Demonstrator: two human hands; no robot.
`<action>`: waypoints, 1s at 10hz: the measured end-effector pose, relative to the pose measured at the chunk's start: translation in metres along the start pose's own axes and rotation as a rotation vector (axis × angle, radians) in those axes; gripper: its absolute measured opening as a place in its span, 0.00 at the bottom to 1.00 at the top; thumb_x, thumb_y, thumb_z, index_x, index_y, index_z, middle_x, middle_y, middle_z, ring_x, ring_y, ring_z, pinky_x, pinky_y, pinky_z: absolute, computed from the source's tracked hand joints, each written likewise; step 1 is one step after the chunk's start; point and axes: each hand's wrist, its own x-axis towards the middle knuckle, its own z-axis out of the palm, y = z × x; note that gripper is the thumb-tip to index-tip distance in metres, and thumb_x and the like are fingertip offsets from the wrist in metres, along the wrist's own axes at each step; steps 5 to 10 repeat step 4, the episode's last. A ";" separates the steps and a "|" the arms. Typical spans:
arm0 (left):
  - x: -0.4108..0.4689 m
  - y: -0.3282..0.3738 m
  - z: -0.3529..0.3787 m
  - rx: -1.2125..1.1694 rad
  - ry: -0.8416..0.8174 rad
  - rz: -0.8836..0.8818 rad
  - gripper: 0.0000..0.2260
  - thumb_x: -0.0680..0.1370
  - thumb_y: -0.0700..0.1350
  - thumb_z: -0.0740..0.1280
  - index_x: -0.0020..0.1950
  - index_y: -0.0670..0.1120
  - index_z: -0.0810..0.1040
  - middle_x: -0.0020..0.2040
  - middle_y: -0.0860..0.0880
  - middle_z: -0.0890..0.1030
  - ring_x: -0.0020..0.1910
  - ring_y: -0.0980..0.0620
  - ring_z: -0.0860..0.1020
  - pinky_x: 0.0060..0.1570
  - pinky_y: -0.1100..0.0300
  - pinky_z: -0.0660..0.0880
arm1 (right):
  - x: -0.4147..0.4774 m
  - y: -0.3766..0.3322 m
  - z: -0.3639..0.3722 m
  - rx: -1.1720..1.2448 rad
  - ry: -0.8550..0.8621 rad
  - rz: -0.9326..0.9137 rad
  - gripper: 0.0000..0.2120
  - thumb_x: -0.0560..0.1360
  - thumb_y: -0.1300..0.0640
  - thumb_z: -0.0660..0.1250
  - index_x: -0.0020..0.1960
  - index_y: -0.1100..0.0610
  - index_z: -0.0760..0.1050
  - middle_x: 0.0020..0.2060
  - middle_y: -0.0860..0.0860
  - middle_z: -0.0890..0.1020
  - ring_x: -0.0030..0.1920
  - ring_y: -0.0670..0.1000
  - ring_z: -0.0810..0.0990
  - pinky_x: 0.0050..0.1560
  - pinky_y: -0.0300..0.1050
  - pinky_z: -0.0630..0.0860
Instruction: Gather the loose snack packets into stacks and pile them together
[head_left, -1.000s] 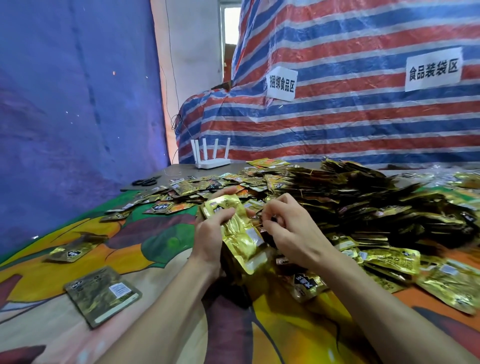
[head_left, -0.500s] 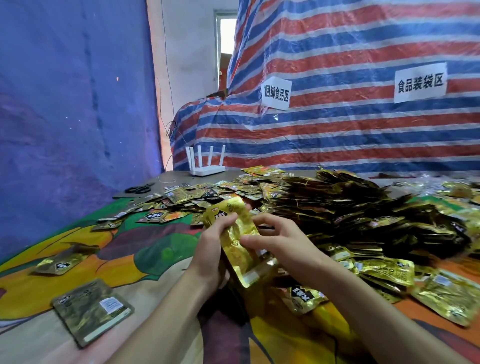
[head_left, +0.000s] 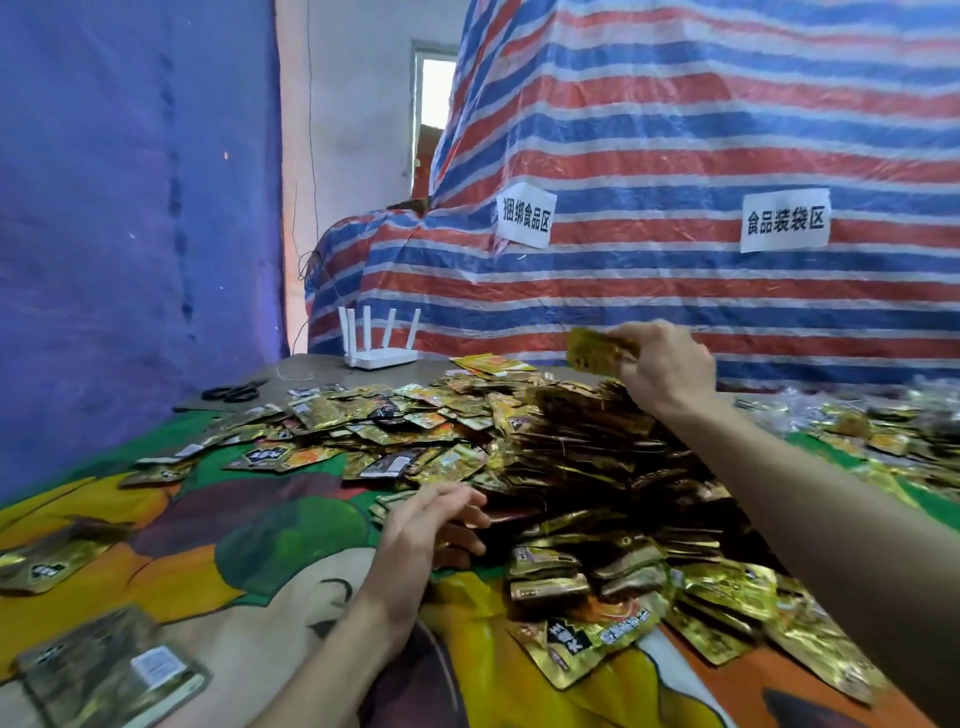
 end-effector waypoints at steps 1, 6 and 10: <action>0.001 -0.001 -0.001 -0.009 0.009 0.004 0.11 0.72 0.52 0.66 0.42 0.48 0.85 0.41 0.44 0.83 0.36 0.47 0.79 0.36 0.59 0.72 | -0.006 0.009 0.019 -0.055 -0.226 0.039 0.14 0.77 0.54 0.68 0.61 0.45 0.82 0.49 0.52 0.85 0.50 0.56 0.82 0.52 0.53 0.79; 0.003 -0.003 -0.003 0.224 0.106 0.092 0.05 0.75 0.45 0.70 0.50 0.46 0.81 0.44 0.41 0.83 0.32 0.51 0.77 0.31 0.65 0.71 | -0.037 -0.010 0.009 -0.044 -0.234 -0.027 0.18 0.77 0.45 0.61 0.60 0.51 0.82 0.58 0.56 0.82 0.58 0.58 0.77 0.61 0.56 0.73; 0.003 -0.003 -0.003 0.224 0.106 0.092 0.05 0.75 0.45 0.70 0.50 0.46 0.81 0.44 0.41 0.83 0.32 0.51 0.77 0.31 0.65 0.71 | -0.037 -0.010 0.009 -0.044 -0.234 -0.027 0.18 0.77 0.45 0.61 0.60 0.51 0.82 0.58 0.56 0.82 0.58 0.58 0.77 0.61 0.56 0.73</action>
